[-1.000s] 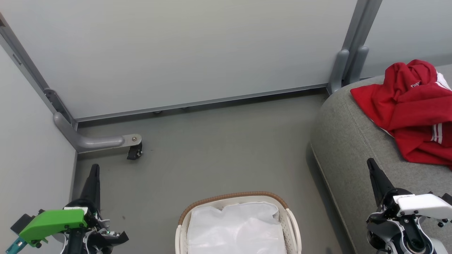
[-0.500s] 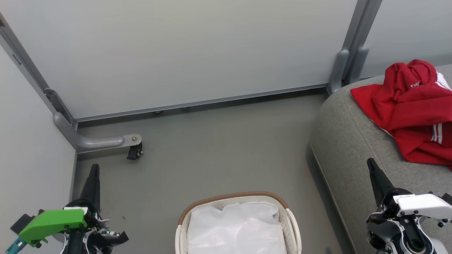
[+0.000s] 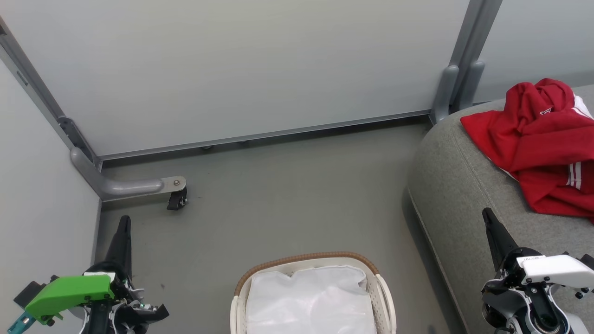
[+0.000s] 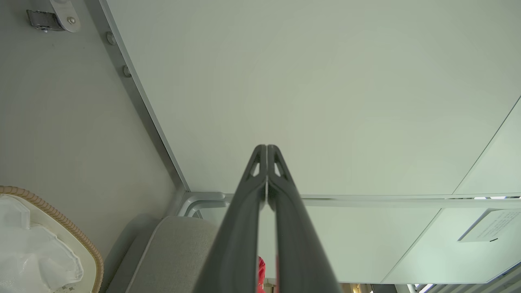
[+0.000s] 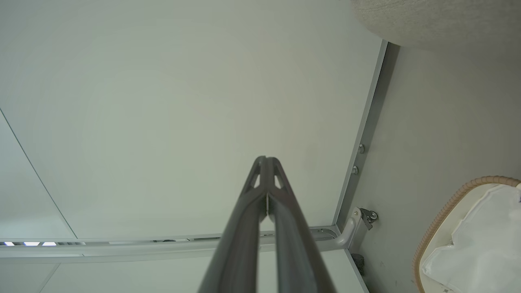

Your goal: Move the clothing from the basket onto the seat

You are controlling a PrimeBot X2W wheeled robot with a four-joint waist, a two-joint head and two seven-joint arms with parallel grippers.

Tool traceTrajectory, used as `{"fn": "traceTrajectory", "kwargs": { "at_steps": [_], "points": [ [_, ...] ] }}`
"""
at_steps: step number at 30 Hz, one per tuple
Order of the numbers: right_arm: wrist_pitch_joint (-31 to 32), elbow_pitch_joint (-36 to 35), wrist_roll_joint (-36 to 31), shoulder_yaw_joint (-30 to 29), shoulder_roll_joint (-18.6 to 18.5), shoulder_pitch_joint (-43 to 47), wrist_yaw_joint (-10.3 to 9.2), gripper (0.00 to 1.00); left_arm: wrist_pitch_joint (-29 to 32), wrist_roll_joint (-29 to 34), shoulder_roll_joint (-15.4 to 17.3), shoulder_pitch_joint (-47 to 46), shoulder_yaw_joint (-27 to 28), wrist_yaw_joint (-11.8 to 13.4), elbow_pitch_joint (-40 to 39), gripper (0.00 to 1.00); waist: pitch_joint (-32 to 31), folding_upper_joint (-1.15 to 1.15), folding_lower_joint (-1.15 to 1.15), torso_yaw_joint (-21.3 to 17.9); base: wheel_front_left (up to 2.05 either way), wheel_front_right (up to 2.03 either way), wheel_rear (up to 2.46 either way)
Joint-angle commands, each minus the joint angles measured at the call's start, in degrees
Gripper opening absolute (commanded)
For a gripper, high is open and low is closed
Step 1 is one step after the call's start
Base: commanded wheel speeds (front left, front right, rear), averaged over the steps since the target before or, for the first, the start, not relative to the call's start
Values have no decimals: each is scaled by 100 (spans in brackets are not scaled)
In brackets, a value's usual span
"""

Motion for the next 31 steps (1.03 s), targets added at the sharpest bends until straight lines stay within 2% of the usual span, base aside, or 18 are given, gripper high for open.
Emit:
{"fn": "traceTrajectory", "kwargs": {
  "at_steps": [1, 31],
  "points": [
    [7, -18, 20, -11, -34, -47, -2, 0, 19, -12, 24, -63, 15, -25, -11, 0, 0, 0, 0, 0, 0, 0, 0],
    [6, -18, 20, -10, -34, -47, -2, 0, 22, -9, 21, -63, 17, -25, -12, 0, 0, 0, 0, 0, 0, 0, 0]
  ]
}}
